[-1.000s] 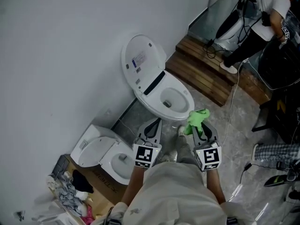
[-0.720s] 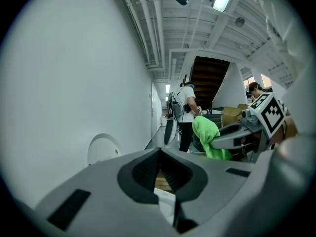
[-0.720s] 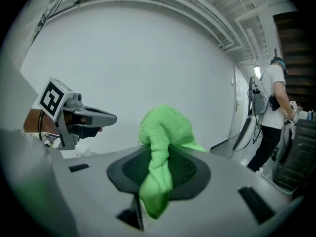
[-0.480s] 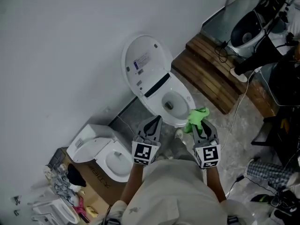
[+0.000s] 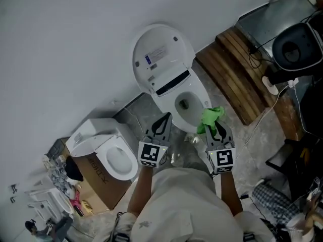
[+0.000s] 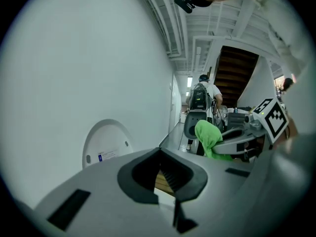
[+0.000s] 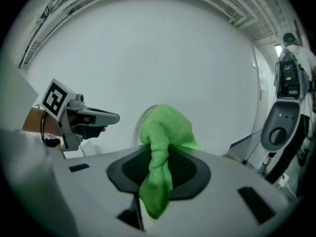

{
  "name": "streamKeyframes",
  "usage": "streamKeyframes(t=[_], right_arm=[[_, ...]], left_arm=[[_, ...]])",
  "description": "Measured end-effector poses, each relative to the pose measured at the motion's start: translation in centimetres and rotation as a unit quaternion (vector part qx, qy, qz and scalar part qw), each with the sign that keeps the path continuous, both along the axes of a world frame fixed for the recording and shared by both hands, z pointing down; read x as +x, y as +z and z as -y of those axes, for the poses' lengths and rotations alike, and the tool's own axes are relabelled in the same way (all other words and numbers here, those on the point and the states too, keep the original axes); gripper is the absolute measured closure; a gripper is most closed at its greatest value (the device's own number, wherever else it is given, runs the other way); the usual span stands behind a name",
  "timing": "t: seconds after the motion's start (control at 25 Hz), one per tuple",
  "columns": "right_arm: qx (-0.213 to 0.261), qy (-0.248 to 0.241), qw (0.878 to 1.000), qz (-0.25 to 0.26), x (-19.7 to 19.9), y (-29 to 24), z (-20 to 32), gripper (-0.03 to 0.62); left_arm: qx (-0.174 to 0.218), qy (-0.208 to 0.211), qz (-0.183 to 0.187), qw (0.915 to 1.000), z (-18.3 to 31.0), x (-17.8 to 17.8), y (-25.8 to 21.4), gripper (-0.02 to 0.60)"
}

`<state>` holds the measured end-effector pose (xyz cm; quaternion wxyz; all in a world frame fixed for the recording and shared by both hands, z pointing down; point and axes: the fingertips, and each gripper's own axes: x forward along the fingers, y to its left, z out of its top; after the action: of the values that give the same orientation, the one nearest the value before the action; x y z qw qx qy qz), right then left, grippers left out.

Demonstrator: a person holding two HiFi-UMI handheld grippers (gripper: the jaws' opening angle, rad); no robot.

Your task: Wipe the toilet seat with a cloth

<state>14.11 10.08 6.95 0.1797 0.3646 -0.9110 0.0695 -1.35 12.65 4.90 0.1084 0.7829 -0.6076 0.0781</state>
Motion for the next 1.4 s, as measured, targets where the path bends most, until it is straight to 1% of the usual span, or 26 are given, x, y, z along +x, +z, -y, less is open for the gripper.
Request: streamKeyframes(t=[0.2, 0.4, 0.6, 0.8, 0.96, 1.24, 1.4], right_arm=[[-0.020, -0.034, 0.999, -0.009, -0.8, 3.1, 3.1, 0.494], [-0.046, -0.043, 0.998, -0.013, -1.7, 7.5, 4.5, 0.494], [-0.070, -0.053, 0.996, -0.015, -3.5, 11.6, 5.1, 0.494], [-0.092, -0.035, 0.995, -0.028, -4.1, 15.9, 6.0, 0.496], [-0.099, -0.034, 0.994, -0.043, -5.1, 18.8, 5.9, 0.496], [-0.126, 0.014, 0.991, -0.048, -6.5, 23.8, 6.5, 0.496], [-0.143, 0.022, 0.988, -0.053, -8.0, 27.4, 6.4, 0.497]], left_arm=[[-0.011, -0.027, 0.001, 0.9996, 2.4, -0.8, 2.8, 0.569], [-0.031, -0.046, 0.002, 0.9985, 3.9, -1.7, 6.5, 0.569], [-0.055, -0.050, 0.003, 0.9972, 4.6, -2.9, 10.6, 0.569], [-0.074, -0.040, 0.003, 0.9965, 5.1, -4.2, 14.4, 0.569], [-0.088, -0.030, -0.008, 0.9956, 5.5, -5.3, 17.7, 0.569], [-0.115, -0.004, -0.027, 0.9929, 6.1, -6.1, 23.5, 0.569], [-0.126, 0.003, -0.034, 0.9914, 6.4, -6.6, 26.9, 0.569]])
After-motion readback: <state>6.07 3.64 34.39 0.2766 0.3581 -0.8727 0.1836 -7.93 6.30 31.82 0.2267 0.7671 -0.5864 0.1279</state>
